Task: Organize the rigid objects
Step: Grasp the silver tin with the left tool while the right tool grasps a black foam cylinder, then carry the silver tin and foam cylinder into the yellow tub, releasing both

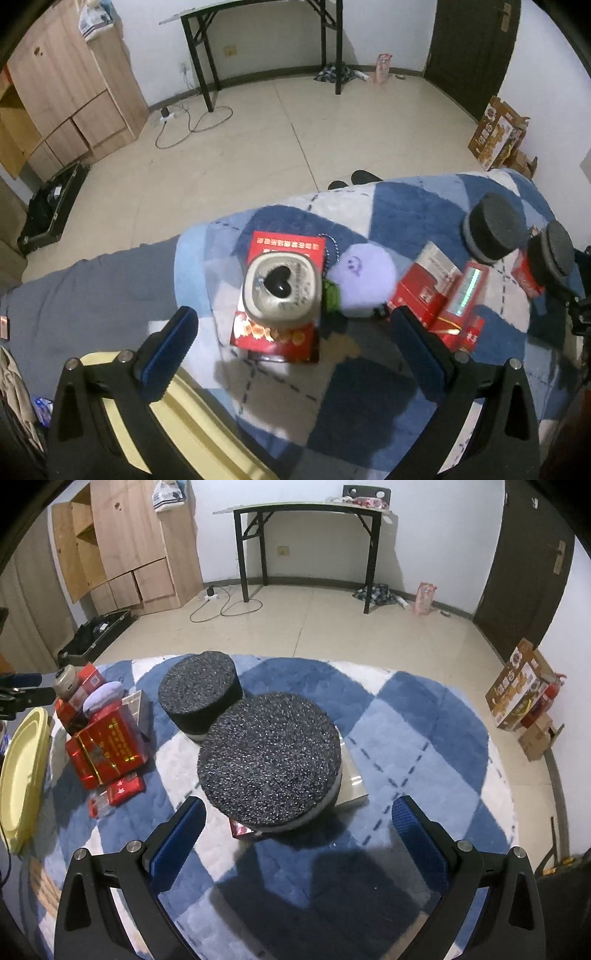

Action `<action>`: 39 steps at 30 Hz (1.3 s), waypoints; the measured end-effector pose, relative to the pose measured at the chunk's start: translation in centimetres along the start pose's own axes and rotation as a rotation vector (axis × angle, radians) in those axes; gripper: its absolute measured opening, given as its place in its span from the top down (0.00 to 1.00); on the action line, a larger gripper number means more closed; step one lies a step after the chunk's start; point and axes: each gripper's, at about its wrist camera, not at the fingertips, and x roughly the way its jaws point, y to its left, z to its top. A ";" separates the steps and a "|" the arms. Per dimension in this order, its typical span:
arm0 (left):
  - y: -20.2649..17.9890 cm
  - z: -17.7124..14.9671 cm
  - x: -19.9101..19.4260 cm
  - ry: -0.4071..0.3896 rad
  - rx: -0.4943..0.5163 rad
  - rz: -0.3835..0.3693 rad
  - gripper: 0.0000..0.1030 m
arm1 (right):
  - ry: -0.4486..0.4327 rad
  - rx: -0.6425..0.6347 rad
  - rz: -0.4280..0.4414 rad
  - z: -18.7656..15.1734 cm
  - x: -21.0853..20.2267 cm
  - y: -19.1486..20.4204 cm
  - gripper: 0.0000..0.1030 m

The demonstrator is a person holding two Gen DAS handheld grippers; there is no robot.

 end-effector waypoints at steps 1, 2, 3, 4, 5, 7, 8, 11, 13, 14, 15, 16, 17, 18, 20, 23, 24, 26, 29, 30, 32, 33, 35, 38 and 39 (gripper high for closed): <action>0.5 0.2 0.3 0.000 -0.021 -0.005 0.01 | -0.002 0.003 0.001 0.1 0.1 0.0 0.00; 0.7 0.2 0.3 -0.001 -0.029 -0.008 0.01 | -0.002 0.005 0.005 0.2 0.3 -0.1 0.00; 1.0 0.3 0.5 0.000 -0.035 -0.015 0.01 | 0.000 0.003 0.008 0.3 0.6 0.0 0.00; 1.2 0.5 0.7 0.002 -0.040 -0.025 0.06 | 0.001 0.001 0.009 0.3 0.7 0.1 0.00; 1.3 0.6 0.8 0.002 -0.044 -0.031 0.08 | 0.001 -0.002 0.011 0.2 0.8 0.2 0.00; 1.6 0.9 1.2 0.011 -0.049 -0.047 0.10 | 0.001 -0.003 0.013 0.2 1.0 0.3 0.00; 1.6 0.8 1.2 0.010 -0.050 -0.049 0.12 | 0.000 -0.001 0.016 0.2 1.1 0.4 0.00; 1.7 0.9 1.5 0.012 -0.061 -0.073 0.22 | -0.008 0.003 0.019 0.3 1.2 0.2 0.00; 1.8 0.8 1.9 0.024 -0.068 -0.079 0.37 | -0.016 0.006 0.022 0.4 1.4 0.1 0.00; 1.9 0.8 1.9 0.021 -0.074 -0.082 0.39 | -0.015 0.006 0.022 0.5 1.5 0.1 0.00; 2.1 0.7 1.9 0.014 -0.083 -0.090 0.44 | -0.015 0.004 0.023 0.4 1.6 0.1 0.00; 2.2 0.7 1.8 0.010 -0.089 -0.100 0.49 | -0.017 0.000 0.022 0.4 1.8 0.2 0.02; 2.3 0.8 1.9 0.009 -0.090 -0.102 0.51 | -0.020 -0.003 0.023 0.4 1.8 0.2 0.03; 2.3 0.8 1.9 0.006 -0.086 -0.103 0.51 | -0.024 -0.010 0.023 0.4 1.8 0.3 0.06; 2.3 0.8 1.9 -0.004 -0.081 -0.103 0.51 | -0.030 -0.027 0.015 0.3 1.8 0.5 0.10; 2.3 0.6 1.9 -0.017 -0.079 -0.102 0.52 | -0.030 -0.047 0.014 0.2 2.0 0.8 0.20; 2.3 0.6 1.8 -0.022 -0.079 -0.102 0.52 | -0.030 -0.055 0.014 0.1 2.0 0.9 0.29; 2.3 0.5 1.8 -0.027 -0.084 -0.101 0.52 | -0.036 -0.069 0.020 0.2 1.9 1.0 0.33; 2.4 0.4 1.4 -0.032 -0.098 -0.103 0.52 | -0.064 -0.074 0.041 0.3 1.2 1.0 0.34; 2.5 0.4 1.2 -0.036 -0.102 -0.103 0.52 | -0.077 -0.077 0.045 0.3 0.9 1.1 0.34; 2.9 0.3 0.6 -0.042 -0.114 -0.115 0.52 | -0.095 -0.095 0.047 0.3 0.3 1.3 0.34; 3.0 0.4 0.5 -0.043 -0.116 -0.117 0.52 | -0.103 -0.112 0.049 0.2 0.1 1.5 0.34; 3.1 0.4 0.2 -0.039 -0.108 -0.121 0.52 | -0.098 -0.121 0.052 0.0 0.0 1.8 0.34; 3.7 0.3 -1.0 -0.059 -0.112 -0.113 0.52 | -0.095 -0.138 0.059 -0.2 -0.2 2.4 0.34; 4.1 0.2 -1.6 -0.066 -0.124 -0.114 0.52 | -0.107 -0.152 0.067 -0.1 -0.7 3.0 0.34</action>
